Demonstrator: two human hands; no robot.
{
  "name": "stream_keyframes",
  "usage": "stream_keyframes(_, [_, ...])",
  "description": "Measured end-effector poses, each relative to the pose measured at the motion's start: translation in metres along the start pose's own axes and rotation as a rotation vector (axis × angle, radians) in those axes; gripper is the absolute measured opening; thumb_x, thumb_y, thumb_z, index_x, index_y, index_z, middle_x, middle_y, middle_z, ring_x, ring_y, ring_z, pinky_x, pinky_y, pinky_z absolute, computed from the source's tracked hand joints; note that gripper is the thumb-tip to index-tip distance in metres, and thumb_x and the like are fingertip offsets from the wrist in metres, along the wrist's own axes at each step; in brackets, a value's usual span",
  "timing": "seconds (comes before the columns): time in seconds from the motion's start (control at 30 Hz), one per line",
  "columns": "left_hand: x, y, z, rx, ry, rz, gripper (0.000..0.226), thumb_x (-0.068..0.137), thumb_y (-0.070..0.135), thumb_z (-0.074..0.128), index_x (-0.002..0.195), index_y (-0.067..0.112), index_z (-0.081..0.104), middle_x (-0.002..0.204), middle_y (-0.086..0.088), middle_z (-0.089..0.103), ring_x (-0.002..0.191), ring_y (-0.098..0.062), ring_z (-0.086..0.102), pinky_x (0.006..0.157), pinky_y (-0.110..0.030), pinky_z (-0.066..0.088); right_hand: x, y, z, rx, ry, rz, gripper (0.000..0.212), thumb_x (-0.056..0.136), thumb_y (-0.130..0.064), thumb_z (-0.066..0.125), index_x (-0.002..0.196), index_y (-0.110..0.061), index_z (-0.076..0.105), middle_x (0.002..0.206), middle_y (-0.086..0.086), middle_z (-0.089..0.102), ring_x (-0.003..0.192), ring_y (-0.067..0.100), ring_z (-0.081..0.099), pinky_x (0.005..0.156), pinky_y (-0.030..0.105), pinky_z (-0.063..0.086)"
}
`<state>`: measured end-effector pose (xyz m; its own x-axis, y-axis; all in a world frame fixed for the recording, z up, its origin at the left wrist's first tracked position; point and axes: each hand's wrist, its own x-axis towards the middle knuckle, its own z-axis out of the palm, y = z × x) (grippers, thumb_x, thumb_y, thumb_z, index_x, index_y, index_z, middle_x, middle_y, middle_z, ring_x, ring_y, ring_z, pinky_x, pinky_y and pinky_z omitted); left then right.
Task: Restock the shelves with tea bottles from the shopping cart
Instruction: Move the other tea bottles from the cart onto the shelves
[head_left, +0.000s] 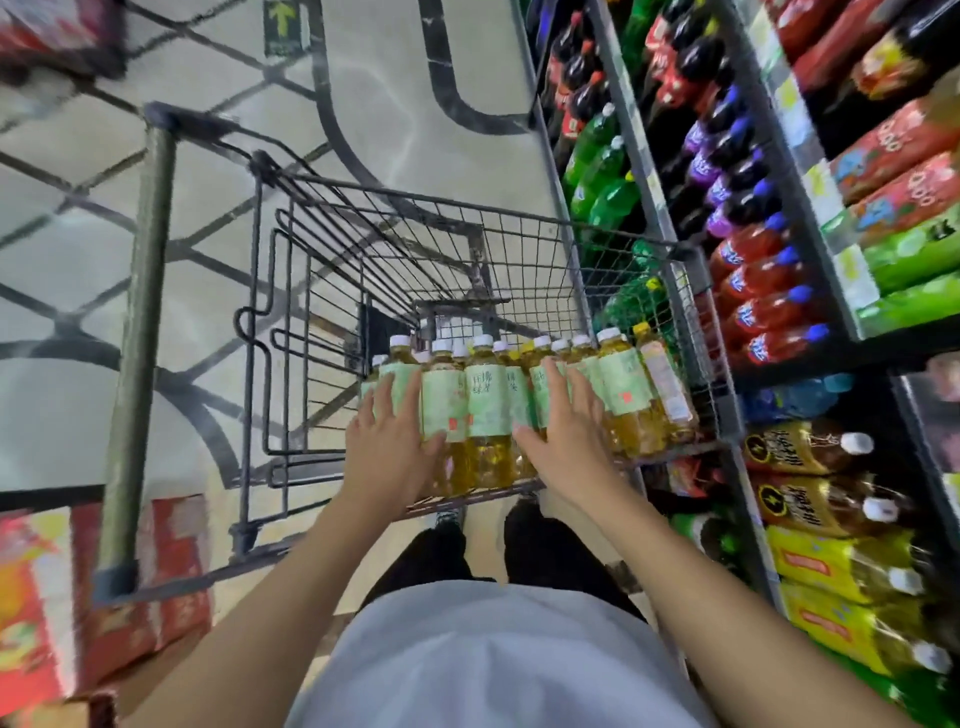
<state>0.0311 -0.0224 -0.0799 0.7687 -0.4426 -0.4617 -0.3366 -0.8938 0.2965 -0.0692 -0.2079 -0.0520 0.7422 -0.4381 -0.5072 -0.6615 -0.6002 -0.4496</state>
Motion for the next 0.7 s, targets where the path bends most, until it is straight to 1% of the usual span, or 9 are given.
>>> stream_keyframes(0.07, [0.008, -0.009, 0.010, -0.108, 0.017, -0.079, 0.080, 0.100, 0.045, 0.056, 0.162, 0.019, 0.012, 0.167, -0.016, 0.015, 0.152, -0.037, 0.017, 0.122, -0.049, 0.019, 0.020, 0.000, 0.015, 0.086, -0.058, -0.015, 0.085, 0.097, -0.034, 0.063, 0.161, -0.031, 0.008, 0.163, 0.001, 0.010, 0.150, 0.029, 0.014, 0.121, 0.048, 0.022])
stream_keyframes(0.17, [0.021, -0.019, 0.025, -0.323, 0.033, -0.173, 0.085, 0.097, 0.034, 0.066, 0.162, 0.018, 0.013, 0.166, -0.014, 0.017, 0.152, -0.035, 0.018, 0.123, -0.049, 0.021, 0.048, -0.003, 0.039, 0.181, -0.143, 0.023, 0.086, 0.094, -0.028, 0.069, 0.161, -0.030, 0.014, 0.160, 0.004, 0.018, 0.149, 0.031, 0.021, 0.122, 0.049, 0.024])
stream_keyframes(0.27, [0.030, -0.026, 0.035, -0.417, 0.028, -0.184, 0.091, 0.093, 0.024, 0.072, 0.162, 0.018, 0.013, 0.160, -0.014, 0.026, 0.147, -0.033, 0.028, 0.122, -0.050, 0.028, 0.072, -0.006, 0.061, 0.222, -0.148, 0.088, 0.100, 0.089, -0.029, 0.077, 0.162, -0.025, 0.008, 0.164, 0.008, 0.019, 0.153, 0.033, 0.016, 0.125, 0.051, 0.020])
stream_keyframes(0.33, [0.036, -0.028, 0.041, -0.453, 0.018, -0.209, 0.096, 0.089, 0.019, 0.077, 0.161, 0.016, 0.015, 0.153, -0.015, 0.031, 0.141, -0.033, 0.035, 0.119, -0.050, 0.033, 0.080, -0.009, 0.069, 0.219, -0.130, 0.126, 0.109, 0.087, -0.027, 0.080, 0.162, -0.022, 0.001, 0.165, 0.007, 0.019, 0.154, 0.032, 0.013, 0.124, 0.050, 0.018])
stream_keyframes(0.37, [0.037, -0.027, 0.042, -0.469, 0.009, -0.224, 0.098, 0.086, 0.018, 0.079, 0.161, 0.017, 0.016, 0.151, -0.015, 0.033, 0.139, -0.033, 0.038, 0.118, -0.049, 0.035, 0.082, -0.009, 0.070, 0.208, -0.112, 0.136, 0.110, 0.086, -0.026, 0.080, 0.162, -0.020, 0.001, 0.164, 0.008, 0.020, 0.153, 0.032, 0.014, 0.123, 0.049, 0.019])
stream_keyframes(0.43, [0.043, -0.030, 0.047, -0.525, 0.019, -0.284, 0.098, 0.080, 0.016, 0.085, 0.157, 0.020, 0.024, 0.146, -0.011, 0.042, 0.134, -0.030, 0.045, 0.112, -0.050, 0.044, 0.090, -0.011, 0.074, 0.202, -0.089, 0.160, 0.109, 0.084, -0.022, 0.082, 0.162, -0.020, 0.006, 0.161, 0.009, 0.025, 0.151, 0.031, 0.021, 0.121, 0.049, 0.026])
stream_keyframes(0.5, [0.046, -0.033, 0.049, -0.609, 0.056, -0.371, 0.090, 0.075, 0.015, 0.089, 0.146, 0.022, 0.035, 0.137, -0.005, 0.052, 0.126, -0.026, 0.055, 0.100, -0.050, 0.054, 0.094, -0.012, 0.077, 0.236, -0.059, 0.206, 0.107, 0.080, -0.018, 0.085, 0.160, -0.019, 0.014, 0.156, 0.010, 0.030, 0.146, 0.030, 0.030, 0.118, 0.048, 0.035])
stream_keyframes(0.57, [0.048, -0.037, 0.051, -0.668, 0.070, -0.448, 0.086, 0.071, 0.014, 0.091, 0.139, 0.023, 0.039, 0.131, -0.002, 0.057, 0.121, -0.024, 0.060, 0.094, -0.050, 0.058, 0.096, -0.013, 0.079, 0.255, -0.048, 0.259, 0.104, 0.076, -0.017, 0.088, 0.156, -0.017, 0.022, 0.150, 0.010, 0.035, 0.140, 0.030, 0.036, 0.115, 0.048, 0.040])
stream_keyframes(0.7, [0.055, -0.036, 0.052, -0.706, 0.037, -0.530, 0.078, 0.069, 0.012, 0.092, 0.131, 0.020, 0.045, 0.126, -0.004, 0.059, 0.113, -0.025, 0.064, 0.087, -0.048, 0.061, 0.101, -0.017, 0.080, 0.280, -0.060, 0.357, 0.089, 0.072, -0.015, 0.090, 0.142, -0.016, 0.035, 0.139, 0.011, 0.042, 0.129, 0.032, 0.047, 0.106, 0.050, 0.049])
